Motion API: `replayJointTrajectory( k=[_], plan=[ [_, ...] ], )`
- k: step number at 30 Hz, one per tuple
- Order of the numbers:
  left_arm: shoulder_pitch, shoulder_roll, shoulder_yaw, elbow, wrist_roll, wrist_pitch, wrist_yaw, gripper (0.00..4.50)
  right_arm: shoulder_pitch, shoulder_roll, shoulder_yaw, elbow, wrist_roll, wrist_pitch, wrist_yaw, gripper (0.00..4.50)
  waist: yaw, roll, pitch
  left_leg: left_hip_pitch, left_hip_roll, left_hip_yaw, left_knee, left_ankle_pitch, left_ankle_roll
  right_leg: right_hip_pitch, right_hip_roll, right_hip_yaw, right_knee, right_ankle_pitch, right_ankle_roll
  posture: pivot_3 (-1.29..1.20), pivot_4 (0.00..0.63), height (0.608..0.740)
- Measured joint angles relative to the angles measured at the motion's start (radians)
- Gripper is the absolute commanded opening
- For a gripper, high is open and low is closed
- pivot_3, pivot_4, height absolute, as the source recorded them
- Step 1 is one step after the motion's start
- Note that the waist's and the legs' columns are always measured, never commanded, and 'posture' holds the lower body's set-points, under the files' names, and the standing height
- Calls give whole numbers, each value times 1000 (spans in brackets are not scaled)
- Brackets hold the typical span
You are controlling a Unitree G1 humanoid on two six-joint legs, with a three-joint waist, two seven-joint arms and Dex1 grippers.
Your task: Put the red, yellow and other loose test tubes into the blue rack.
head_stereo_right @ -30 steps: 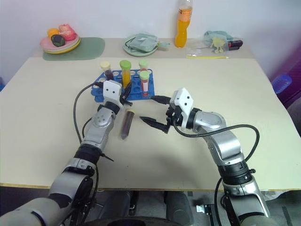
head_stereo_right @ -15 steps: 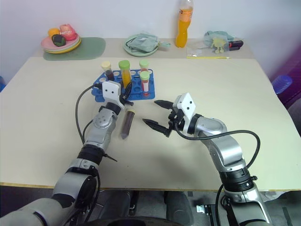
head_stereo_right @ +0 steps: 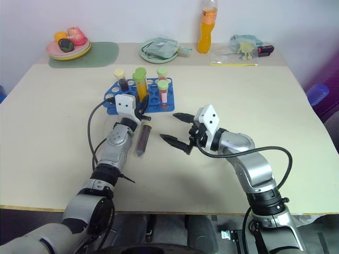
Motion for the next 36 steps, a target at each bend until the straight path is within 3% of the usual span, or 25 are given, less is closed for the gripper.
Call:
replayJointTrajectory(
  k=[2, 3, 7, 12, 16, 18, 21, 23, 25, 28, 32, 36],
  plan=[
    [-1, 1, 0, 5, 10, -3, 1, 817, 0, 0, 0, 0, 0, 0, 0, 4382, 0, 0, 0, 0, 0, 0, 0, 0, 0, 0, 0, 0, 0, 0, 0, 0, 150, 729],
    [-1, 1, 0, 5, 12, -4, 1, 1858, 0, 0, 0, 0, 0, 0, 0, 4382, 0, 0, 0, 0, 0, 0, 0, 0, 0, 0, 0, 0, 0, 0, 0, 0, 150, 729],
    [3, 1, 1, -7, 10, -2, -2, 3685, 0, 0, 1, 0, 0, 0, 0, 4382, -1, 0, 0, 0, 0, 0, 0, 0, 0, 0, 0, 0, 0, 0, 0, 0, 150, 729],
    [135, 38, 3, -302, -65, 103, -59, 3685, 0, -1, 2, -2, -2, -2, 0, 4382, -15, 0, 0, 0, 2, 0, -1, 0, 0, 0, 1, 0, 0, 0, 0, 0, 150, 729],
    [295, 168, 12, -696, -154, 337, -122, 3685, 6, -25, -4, -3, -3, -4, 7, 4382, -26, 0, 0, 0, 2, -1, -1, 0, 0, 0, 1, 1, 0, 0, 0, 0, 150, 729],
    [342, 251, 24, -885, -213, 503, -142, 3685, 6, -37, -11, -1, -3, -6, 15, 4382, -25, 0, 0, 0, 2, -1, -1, 0, 0, 0, 1, 1, 0, 0, 0, 0, 150, 729],
    [352, 372, 19, -1106, -275, 843, -127, 4437, -14, -47, -15, 15, -3, -18, 33, 4382, -20, 0, 0, 2, 1, -2, 0, 0, 0, 5, 1, 0, -1, 0, 0, 0, 150, 729],
    [275, 417, -14, -1203, -290, 1161, -64, 4477, -38, -61, -18, 48, -8, -29, 53, 4382, -17, 0, 0, 6, 1, -4, 0, 0, 1, 9, 1, -2, -1, 0, 0, 0, 150, 729],
    [129, 408, -59, -1249, -283, 1505, 15, 4477, -68, -61, -18, 81, -10, -47, 76, 4382, -18, -1, 1, 9, 1, -4, 1, 0, 1, 13, 2, -2, -2, 0, 0, 0, 150, 729],
    [-42, 306, -78, -1252, -270, 1828, 100, 4477, -107, -51, 0, 113, -11, -62, 107, 4382, -28, -1, 1, 11, 1, -4, -1, 0, 1, 14, 2, -2, -2, -1, 1, 0, 150, 729],
    [-86, 243, -82, -1059, -420, 1921, 179, 4477, -119, -37, 18, 145, -12, -79, 138, 4382, -34, 0, 0, 15, 3, -2, -4, 0, 1, 14, 4, 1, -1, -2, 0, 0, 150, 729],
    [-122, 281, -118, -909, -557, 1921, 308, 4477, -121, -35, 24, 155, -22, -86, 150, 4382, -28, 0, 1, 15, 4, -2, -4, 1, -1, 14, 4, 2, -1, -1, 0, 0, 150, 729]
  ],
)
